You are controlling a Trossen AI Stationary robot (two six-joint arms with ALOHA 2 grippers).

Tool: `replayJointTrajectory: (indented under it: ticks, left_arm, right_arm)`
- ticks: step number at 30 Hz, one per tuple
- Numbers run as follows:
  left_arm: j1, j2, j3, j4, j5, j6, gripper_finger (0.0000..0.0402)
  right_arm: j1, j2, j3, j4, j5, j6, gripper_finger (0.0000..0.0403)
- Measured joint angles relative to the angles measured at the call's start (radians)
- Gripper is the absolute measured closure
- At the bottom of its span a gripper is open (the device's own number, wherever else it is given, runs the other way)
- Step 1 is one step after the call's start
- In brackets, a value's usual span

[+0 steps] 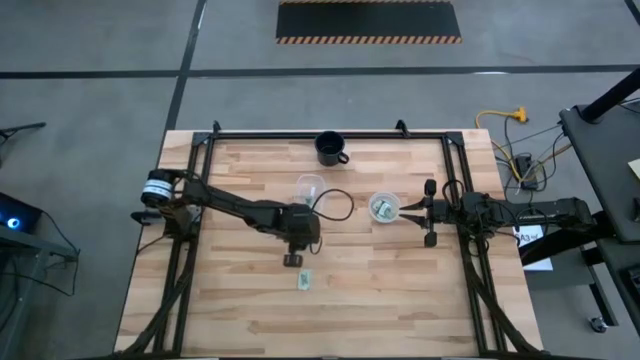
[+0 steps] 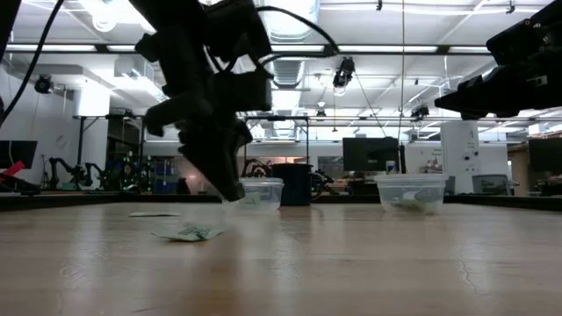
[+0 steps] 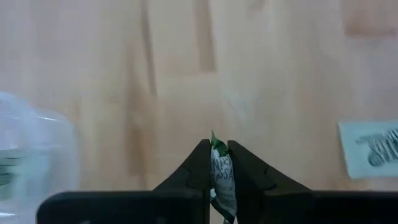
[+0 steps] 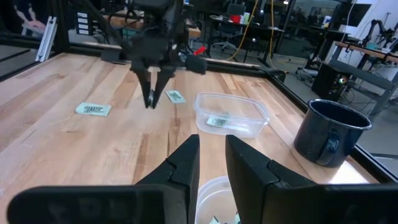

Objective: Pick and place items into bin
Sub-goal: Put the green stevia packet into the left transparent bin

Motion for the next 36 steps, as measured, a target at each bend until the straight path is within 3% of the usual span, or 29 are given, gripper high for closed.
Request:
replayJointTrajectory:
  ticks: [7,14,22,36]
  left_arm:
    - [0.000,-0.038,0.008,0.010,-0.141,0.022,0.0383]
    - [0.001,-0.052,0.008,0.054,-0.368,0.021,0.0385]
    - [0.001,-0.053,0.008,0.120,-0.433,0.030,0.0383]
    - [0.002,-0.053,0.004,0.121,-0.679,0.019,0.0383]
  right_arm:
    - [0.000,0.000,0.000,0.000,0.000,0.000,0.0335]
    - [0.000,0.000,0.000,0.000,0.000,0.000,0.0335]
    - [0.000,0.000,0.000,0.000,0.000,0.000,0.0335]
    - [0.000,0.000,0.000,0.000,0.000,0.000,0.0335]
